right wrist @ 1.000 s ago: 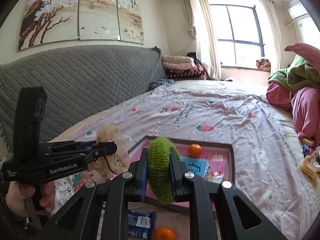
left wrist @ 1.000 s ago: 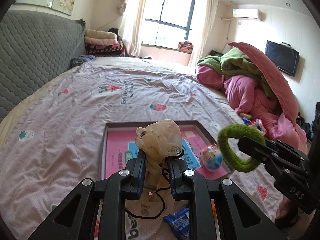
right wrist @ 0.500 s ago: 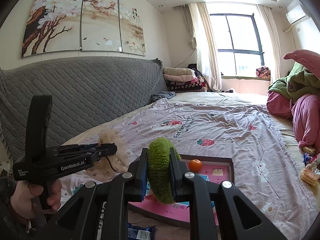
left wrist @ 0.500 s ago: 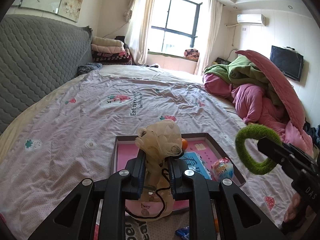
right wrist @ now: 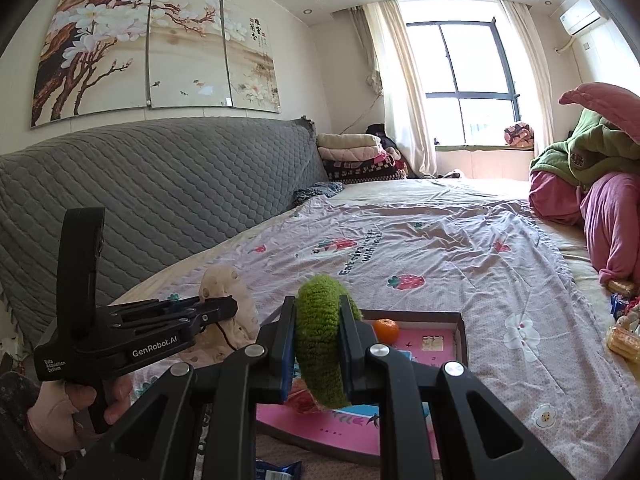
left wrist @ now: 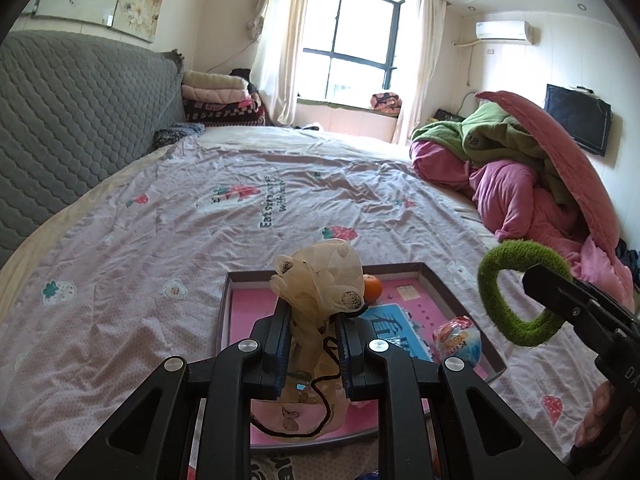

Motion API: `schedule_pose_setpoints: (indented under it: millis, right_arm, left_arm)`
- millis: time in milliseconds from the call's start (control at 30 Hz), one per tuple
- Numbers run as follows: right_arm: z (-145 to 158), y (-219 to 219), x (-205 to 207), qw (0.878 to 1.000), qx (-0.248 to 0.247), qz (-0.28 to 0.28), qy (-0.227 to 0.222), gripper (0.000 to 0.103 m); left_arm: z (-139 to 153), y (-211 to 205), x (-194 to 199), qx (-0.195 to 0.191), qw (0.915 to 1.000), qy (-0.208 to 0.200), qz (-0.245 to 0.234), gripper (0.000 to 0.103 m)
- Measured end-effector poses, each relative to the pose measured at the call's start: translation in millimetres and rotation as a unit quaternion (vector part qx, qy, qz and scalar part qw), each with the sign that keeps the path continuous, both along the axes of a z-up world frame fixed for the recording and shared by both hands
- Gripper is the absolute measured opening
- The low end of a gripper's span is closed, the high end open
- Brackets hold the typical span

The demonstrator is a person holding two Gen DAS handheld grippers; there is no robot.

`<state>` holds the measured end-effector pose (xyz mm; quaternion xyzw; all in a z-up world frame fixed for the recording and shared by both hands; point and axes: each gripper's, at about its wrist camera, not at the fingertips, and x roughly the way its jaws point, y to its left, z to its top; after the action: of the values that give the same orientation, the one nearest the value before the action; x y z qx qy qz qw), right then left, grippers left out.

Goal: Organize objects
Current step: 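Lift and carry the green ring and beige pouf over the tray with both grippers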

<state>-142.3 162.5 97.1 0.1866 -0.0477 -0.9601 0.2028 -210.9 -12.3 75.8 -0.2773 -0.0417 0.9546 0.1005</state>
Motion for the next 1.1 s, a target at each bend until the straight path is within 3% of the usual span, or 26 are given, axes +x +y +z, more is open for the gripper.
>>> schedule_pose_setpoints:
  millis: [367, 633, 800, 1100]
  right_arm:
    - [-13, 9, -19, 0.999, -0.042, -0.004, -0.028, 0.019]
    - [-29, 4, -33, 0.998, -0.031, -0.012, -0.053, 0.019]
    - [-42, 1, -41, 0.997, -0.025, -0.013, -0.073, 0.019]
    - [-61, -5, -47, 0.995, -0.016, -0.017, -0.095, 0.019]
  left_arm:
    - [-16, 7, -12, -0.004, 0.9997, -0.026, 0.000, 0.020]
    - [-29, 10, -24, -0.007, 0.9990, -0.045, 0.000, 0.020]
    - [-42, 5, -35, 0.031, 0.9969, -0.073, -0.001, 0.020]
    - [-56, 9, -43, 0.022, 0.9966, -0.080, 0.009, 0.020]
